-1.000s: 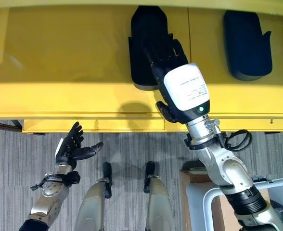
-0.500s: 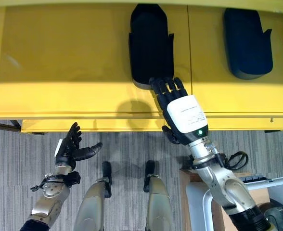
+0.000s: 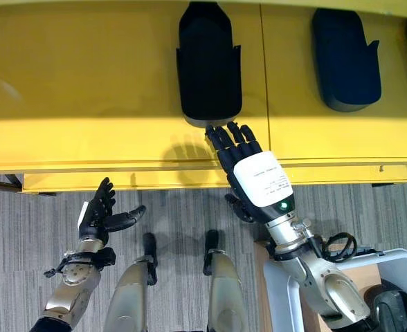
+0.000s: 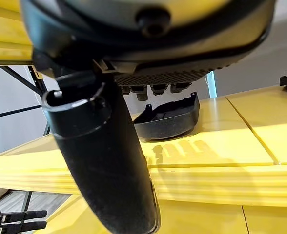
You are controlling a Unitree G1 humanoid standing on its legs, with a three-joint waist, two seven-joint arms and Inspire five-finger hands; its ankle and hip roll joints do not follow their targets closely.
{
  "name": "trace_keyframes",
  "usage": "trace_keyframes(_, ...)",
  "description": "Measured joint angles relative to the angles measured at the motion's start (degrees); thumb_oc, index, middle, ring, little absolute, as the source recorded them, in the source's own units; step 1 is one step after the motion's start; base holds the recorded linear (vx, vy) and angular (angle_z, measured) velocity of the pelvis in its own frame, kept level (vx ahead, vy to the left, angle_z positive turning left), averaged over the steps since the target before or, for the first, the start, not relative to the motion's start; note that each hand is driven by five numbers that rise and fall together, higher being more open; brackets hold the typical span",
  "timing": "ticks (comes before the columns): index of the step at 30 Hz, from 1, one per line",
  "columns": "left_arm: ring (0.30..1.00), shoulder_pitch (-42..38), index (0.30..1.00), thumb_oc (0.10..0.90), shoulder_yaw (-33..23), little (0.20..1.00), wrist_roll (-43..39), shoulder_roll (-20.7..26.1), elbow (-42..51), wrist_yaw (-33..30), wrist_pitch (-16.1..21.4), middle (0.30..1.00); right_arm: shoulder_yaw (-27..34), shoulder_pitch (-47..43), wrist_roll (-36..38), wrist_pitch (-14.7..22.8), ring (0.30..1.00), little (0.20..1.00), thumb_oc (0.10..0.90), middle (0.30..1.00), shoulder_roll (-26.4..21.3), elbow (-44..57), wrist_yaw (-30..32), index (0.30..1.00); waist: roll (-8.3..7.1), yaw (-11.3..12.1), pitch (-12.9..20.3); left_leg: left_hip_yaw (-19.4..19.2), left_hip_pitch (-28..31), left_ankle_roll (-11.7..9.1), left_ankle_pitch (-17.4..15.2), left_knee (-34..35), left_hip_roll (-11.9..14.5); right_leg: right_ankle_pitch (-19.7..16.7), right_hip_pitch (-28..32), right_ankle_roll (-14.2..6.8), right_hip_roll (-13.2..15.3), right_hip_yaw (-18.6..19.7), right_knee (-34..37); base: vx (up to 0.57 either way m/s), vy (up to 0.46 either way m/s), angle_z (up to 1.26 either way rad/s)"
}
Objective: Move parts from the plastic box to the shelf.
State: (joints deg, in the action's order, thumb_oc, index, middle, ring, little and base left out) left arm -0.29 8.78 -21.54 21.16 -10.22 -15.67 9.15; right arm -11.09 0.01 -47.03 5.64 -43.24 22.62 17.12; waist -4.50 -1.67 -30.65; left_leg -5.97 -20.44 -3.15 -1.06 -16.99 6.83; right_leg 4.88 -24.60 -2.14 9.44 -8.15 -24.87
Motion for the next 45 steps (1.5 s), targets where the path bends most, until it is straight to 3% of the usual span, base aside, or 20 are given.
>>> trace_keyframes(8, 1.0, 0.02, 1.0, 0.9, 0.04, 1.0, -0.01, 0.01, -0.09, -0.16, 0.01, 1.0, -0.8, -1.08, 0.45, -0.01, 1.0, 1.0, 0.9, 1.0, 0.53, -1.42, -0.04, 1.0, -0.43, 0.15, 0.09, 0.0, 0.2, 0.0, 0.0, 0.0, -0.01, -0.03, 0.25, -0.01, 0.01, 0.0, -0.02, 0.0, 0.0, 0.0)
trace_keyframes(26, 1.0, -0.11, 1.0, 0.9, 0.16, 1.0, -0.05, 0.03, -0.52, -1.52, 0.07, 1.0, -8.56, -9.47, 2.24, -5.06, 1.0, 1.0, 0.9, 1.0, 7.48, -16.93, 0.7, 1.0, -0.41, 0.59, 0.09, 0.03, 0.48, 0.03, -0.03, 0.1, -0.03, -0.01, 0.64, -0.02, 0.09, -0.11, 0.17, 0.0, 0.0, 0.0)
trace_keyframes(45, 1.0, -0.11, 1.0, 0.9, 0.53, 1.0, -0.15, 0.01, -0.74, -1.43, 0.07, 1.0, -11.13, -11.83, 2.23, -6.14, 1.0, 1.0, 0.9, 1.0, 7.53, -18.88, 0.68, 1.0, 0.52, 1.08, 0.04, 0.06, 0.49, -0.02, 0.01, 0.04, -0.04, 0.04, 0.57, 0.03, 0.18, -0.14, -0.16, 0.0, 0.0, 0.0)
